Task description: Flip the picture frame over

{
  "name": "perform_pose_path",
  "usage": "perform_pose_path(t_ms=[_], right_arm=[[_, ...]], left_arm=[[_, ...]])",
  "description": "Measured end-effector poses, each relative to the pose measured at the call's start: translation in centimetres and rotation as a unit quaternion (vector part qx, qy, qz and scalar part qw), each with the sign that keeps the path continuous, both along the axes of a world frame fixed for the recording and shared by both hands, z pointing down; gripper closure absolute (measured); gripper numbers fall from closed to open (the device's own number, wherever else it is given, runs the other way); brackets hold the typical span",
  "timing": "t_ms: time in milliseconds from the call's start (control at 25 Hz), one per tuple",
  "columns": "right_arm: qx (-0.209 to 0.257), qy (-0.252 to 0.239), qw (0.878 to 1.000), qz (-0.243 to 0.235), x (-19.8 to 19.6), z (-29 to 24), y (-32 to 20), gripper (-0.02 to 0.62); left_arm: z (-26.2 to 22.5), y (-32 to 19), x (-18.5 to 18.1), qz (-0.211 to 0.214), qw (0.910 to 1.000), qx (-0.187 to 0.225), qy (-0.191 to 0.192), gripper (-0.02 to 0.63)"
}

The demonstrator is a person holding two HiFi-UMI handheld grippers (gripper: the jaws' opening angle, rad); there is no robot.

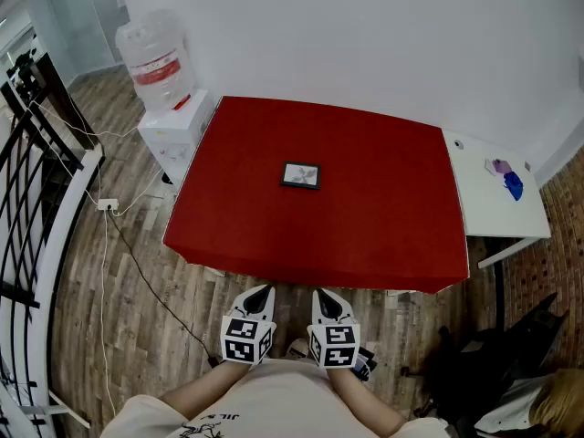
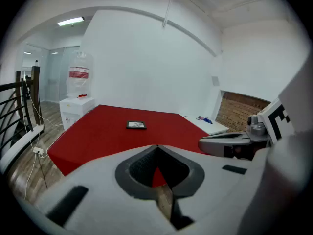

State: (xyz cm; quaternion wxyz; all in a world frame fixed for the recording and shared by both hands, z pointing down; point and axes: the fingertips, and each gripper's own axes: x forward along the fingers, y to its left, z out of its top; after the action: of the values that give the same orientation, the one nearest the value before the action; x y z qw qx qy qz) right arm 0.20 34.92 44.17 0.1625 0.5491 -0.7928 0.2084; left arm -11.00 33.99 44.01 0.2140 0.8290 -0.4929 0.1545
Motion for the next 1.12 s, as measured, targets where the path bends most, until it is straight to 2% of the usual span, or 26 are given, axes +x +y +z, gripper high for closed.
perform_pose_path(t_ms=[200,520,720,1120], right_arm=[[-0.005,-0.003,1.0,0.0,1.9,0.5,-0.3,0.591],[-0.012,-0.002,1.0,-0.001,1.7,1.5,-2.4,0.591],[-0.014,0.004,1.0,0.009,1.4,2.1,-6.6,0.591],[-0.013,0.018,0.999,0.046,0.3,1.2,-18.5,0.591]], left_arm=[[0.0,0.1,1.9,-0.004,1.0,0.002,0.0,0.6],[0.9,-2.5,1.5,-0.011,0.9999,-0.006,-0.001,0.6],[1.7,-7.3,1.0,-0.002,1.0,-0.009,0.001,0.6],[0.9,-20.0,-0.1,0.041,0.9991,-0.008,-0.001,0.6]])
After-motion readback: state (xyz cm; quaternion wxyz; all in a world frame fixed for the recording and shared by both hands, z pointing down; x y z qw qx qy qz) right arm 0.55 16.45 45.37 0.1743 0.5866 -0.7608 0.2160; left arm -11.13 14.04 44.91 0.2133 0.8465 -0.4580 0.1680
